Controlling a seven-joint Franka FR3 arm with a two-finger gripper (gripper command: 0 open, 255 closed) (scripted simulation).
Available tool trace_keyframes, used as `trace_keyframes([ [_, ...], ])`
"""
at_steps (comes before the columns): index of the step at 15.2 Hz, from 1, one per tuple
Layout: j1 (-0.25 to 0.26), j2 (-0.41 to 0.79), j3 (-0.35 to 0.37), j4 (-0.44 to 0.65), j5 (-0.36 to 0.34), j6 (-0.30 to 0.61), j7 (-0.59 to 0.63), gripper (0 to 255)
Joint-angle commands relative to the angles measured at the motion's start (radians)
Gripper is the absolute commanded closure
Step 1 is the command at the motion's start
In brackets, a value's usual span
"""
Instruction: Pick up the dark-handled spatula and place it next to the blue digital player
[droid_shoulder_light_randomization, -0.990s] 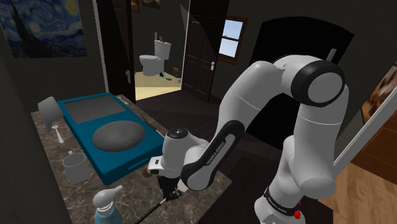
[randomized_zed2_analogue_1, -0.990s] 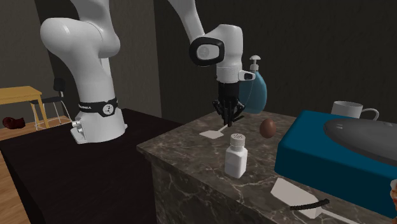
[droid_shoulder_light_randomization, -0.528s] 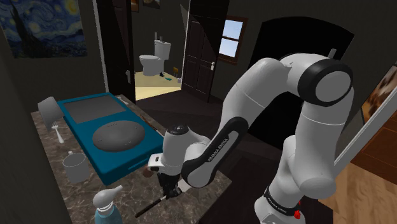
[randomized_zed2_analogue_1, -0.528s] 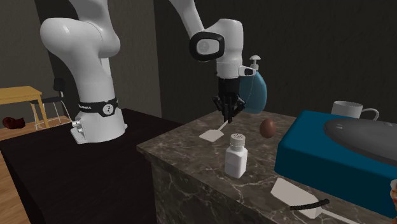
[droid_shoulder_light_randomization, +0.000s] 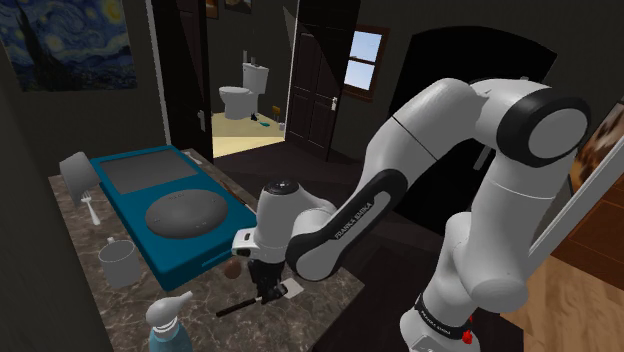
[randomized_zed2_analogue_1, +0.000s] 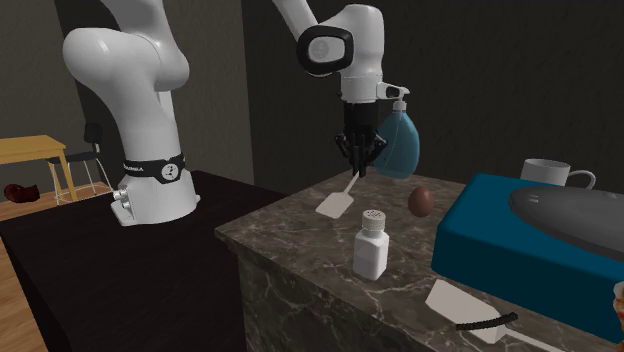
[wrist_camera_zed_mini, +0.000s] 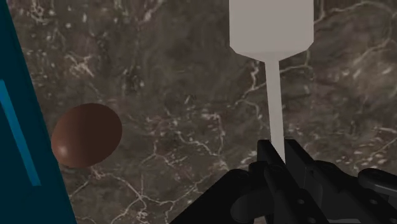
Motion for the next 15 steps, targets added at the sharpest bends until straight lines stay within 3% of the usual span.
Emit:
trace_keyframes([
  [1, -0.002, -0.026, 0.001, 0.004, 0.007, -0.030, -0.005, 255],
  [15, -0.002, -0.186, -0.001, 0.051, 0.038, -0.235, -0.021, 255],
])
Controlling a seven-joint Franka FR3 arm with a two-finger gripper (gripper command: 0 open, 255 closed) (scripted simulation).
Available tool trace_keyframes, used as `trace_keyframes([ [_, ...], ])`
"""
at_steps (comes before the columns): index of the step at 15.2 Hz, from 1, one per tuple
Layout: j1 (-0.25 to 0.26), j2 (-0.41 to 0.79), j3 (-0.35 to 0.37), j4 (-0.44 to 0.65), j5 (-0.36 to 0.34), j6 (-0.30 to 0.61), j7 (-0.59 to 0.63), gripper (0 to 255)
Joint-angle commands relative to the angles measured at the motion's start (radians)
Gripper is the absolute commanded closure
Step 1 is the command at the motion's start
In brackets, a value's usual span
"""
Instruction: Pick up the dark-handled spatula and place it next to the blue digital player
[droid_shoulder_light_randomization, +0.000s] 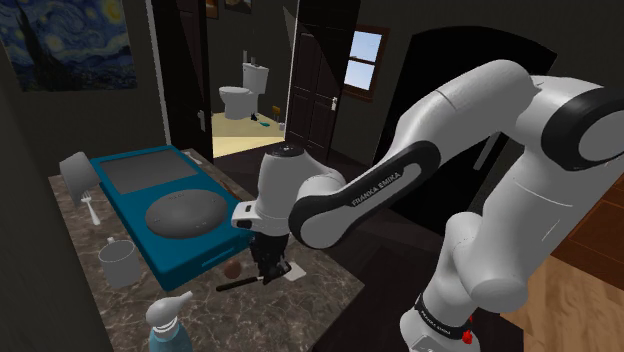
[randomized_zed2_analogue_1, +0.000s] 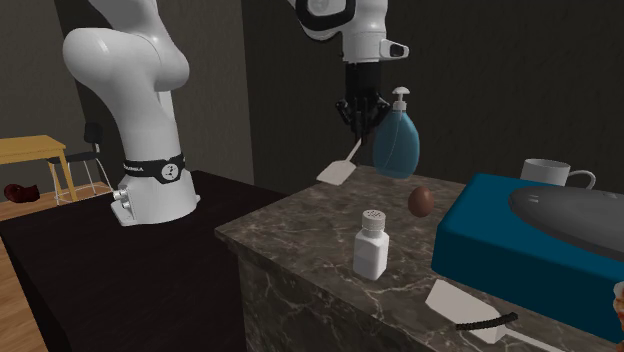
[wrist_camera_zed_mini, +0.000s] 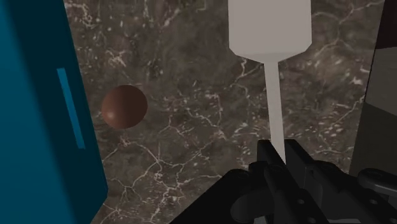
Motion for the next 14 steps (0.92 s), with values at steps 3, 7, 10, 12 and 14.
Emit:
trace_keyframes([
  [3, 0.001, -0.039, -0.002, 0.020, 0.005, -0.059, -0.001, 255],
  [7, -0.011, 0.071, -0.006, 0.149, -0.027, -0.080, 0.007, 255],
  [10, -0.017, 0.180, -0.012, 0.285, -0.057, -0.109, 0.016, 255],
  [12, -0.018, 0.253, -0.017, 0.381, -0.076, -0.133, 0.020, 255],
  [14, -0.017, 0.326, -0.022, 0.482, -0.092, -0.163, 0.024, 255],
])
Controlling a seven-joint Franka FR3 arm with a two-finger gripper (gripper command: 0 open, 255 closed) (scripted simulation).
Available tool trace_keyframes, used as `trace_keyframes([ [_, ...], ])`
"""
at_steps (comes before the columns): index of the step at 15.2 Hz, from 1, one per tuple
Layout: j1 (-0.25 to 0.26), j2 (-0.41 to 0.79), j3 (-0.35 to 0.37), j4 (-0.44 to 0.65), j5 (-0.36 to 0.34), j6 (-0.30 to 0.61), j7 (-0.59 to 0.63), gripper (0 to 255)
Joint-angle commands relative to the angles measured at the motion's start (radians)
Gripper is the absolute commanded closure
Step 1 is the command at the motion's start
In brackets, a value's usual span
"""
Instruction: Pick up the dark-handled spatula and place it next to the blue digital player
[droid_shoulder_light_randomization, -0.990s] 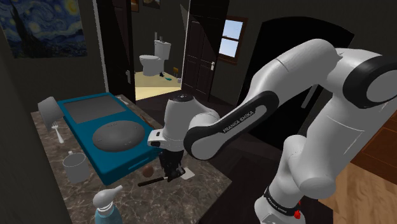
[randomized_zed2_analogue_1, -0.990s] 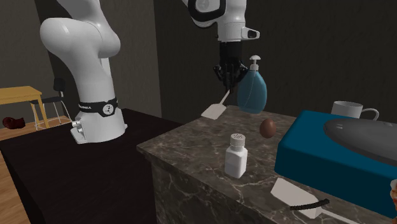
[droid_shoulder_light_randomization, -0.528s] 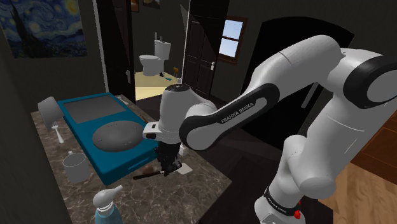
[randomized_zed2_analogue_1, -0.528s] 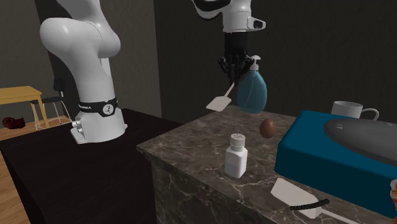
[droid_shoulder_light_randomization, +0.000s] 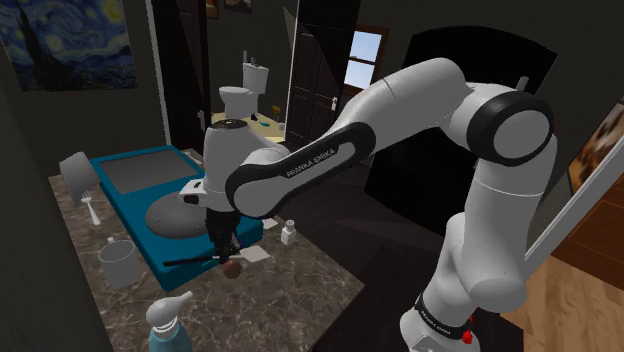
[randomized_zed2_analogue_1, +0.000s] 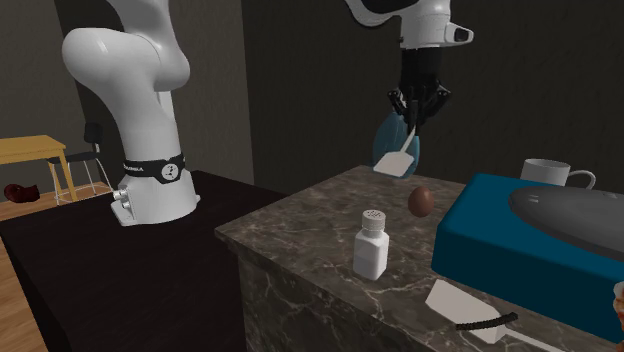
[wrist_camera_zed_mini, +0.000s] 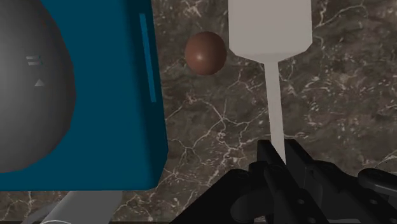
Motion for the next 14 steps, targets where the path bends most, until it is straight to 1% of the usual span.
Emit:
trace_keyframes([
  [1, 0.001, 0.081, -0.006, 0.109, -0.017, -0.029, 0.002, 255],
  [2, 0.003, 0.138, -0.010, 0.192, -0.028, -0.056, 0.004, 255],
  [14, 0.010, 0.224, -0.019, 0.144, -0.043, 0.077, 0.009, 255],
])
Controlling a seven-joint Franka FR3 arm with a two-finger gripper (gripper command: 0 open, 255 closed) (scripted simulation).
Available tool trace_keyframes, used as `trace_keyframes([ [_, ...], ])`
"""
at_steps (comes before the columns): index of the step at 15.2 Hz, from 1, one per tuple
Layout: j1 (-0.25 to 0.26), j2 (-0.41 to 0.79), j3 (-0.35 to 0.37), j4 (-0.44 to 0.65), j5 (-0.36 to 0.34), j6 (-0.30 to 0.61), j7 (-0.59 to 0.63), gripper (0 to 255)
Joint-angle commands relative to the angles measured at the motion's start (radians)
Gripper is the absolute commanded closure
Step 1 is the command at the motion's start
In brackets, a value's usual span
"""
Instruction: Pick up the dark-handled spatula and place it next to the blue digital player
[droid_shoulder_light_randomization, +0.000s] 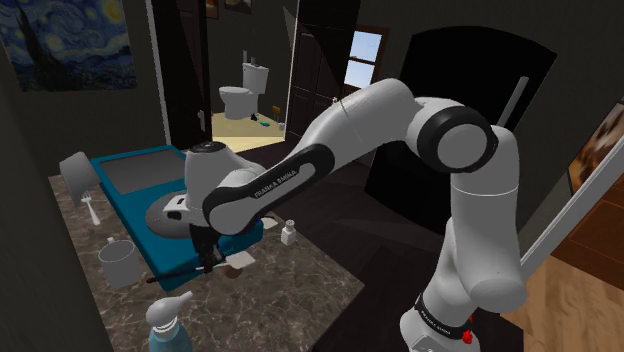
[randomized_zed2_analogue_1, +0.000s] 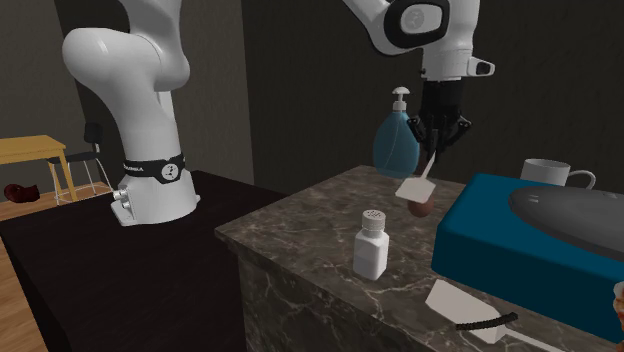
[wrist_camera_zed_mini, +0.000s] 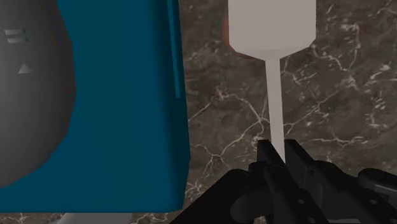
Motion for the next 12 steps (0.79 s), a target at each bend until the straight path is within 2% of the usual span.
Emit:
trace_keyframes([
  [1, 0.002, 0.017, -0.002, -0.004, -0.003, 0.021, 0.002, 255],
  [12, 0.011, 0.116, -0.013, -0.017, -0.021, 0.133, 0.008, 255],
])
